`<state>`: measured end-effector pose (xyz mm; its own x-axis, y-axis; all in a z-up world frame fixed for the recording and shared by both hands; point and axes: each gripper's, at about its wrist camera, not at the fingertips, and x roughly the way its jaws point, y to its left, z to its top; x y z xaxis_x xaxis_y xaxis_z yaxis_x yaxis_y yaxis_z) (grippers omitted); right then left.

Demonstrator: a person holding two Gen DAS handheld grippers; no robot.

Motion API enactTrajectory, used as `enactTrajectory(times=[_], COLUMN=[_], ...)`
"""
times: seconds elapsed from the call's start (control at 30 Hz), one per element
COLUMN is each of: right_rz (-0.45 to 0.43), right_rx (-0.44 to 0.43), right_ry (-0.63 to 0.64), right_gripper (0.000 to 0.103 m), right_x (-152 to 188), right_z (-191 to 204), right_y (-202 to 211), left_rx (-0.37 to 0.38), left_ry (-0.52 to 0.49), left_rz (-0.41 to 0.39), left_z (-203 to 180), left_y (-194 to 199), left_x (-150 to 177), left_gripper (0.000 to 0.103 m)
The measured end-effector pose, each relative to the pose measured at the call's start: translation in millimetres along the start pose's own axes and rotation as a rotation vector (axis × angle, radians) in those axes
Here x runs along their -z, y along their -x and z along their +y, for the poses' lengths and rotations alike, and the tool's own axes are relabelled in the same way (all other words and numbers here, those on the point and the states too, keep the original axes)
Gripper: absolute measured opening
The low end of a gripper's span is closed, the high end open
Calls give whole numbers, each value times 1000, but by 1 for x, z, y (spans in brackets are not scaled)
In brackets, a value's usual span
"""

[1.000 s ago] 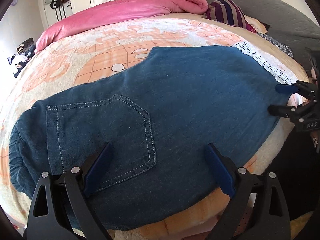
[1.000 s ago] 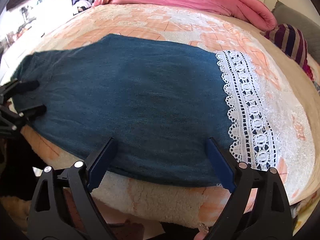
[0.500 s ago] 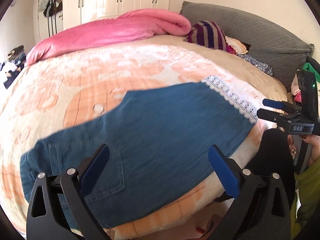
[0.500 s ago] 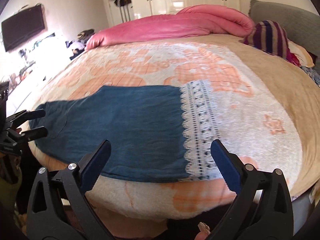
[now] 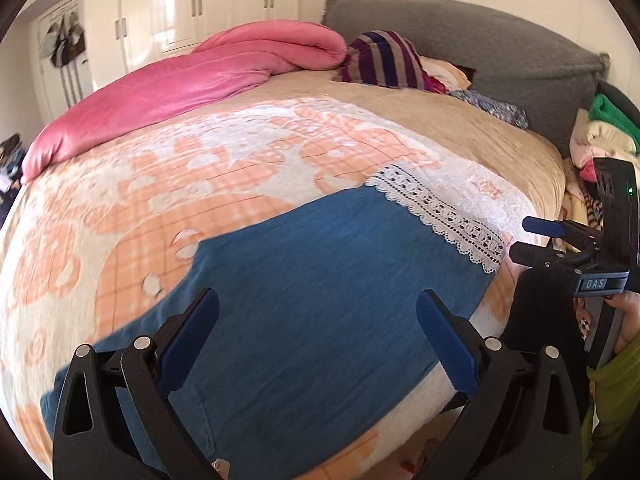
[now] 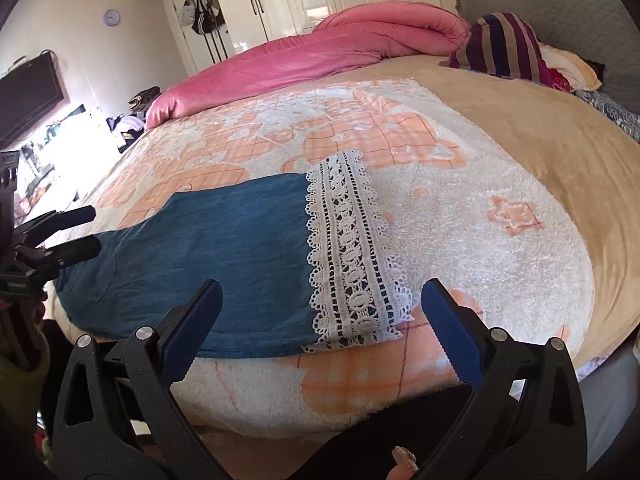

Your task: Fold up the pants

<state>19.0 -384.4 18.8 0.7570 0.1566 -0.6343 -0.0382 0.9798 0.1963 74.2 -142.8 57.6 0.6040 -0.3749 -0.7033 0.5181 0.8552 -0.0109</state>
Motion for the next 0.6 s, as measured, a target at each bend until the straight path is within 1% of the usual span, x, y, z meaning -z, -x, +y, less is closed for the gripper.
enactTrajectory(times=[0.23,0.43,0.6], right_rz=[16,32,41], right_rx=[-13,-12,-17], right_ry=[-43,-77,-122], right_gripper=[94,94,94], right_x=[3,6,8], right_z=[-8,-14,-22], right_y=[-6,-14,-19], left_rx=[21,53,61], left_ry=[-70,-69,-67], left_rz=[24,47,68], left_z=[-22,-30,-30], left_y=[-27,-45,-57], left_x=[-21,-28,-30], left_gripper=[99,99,99])
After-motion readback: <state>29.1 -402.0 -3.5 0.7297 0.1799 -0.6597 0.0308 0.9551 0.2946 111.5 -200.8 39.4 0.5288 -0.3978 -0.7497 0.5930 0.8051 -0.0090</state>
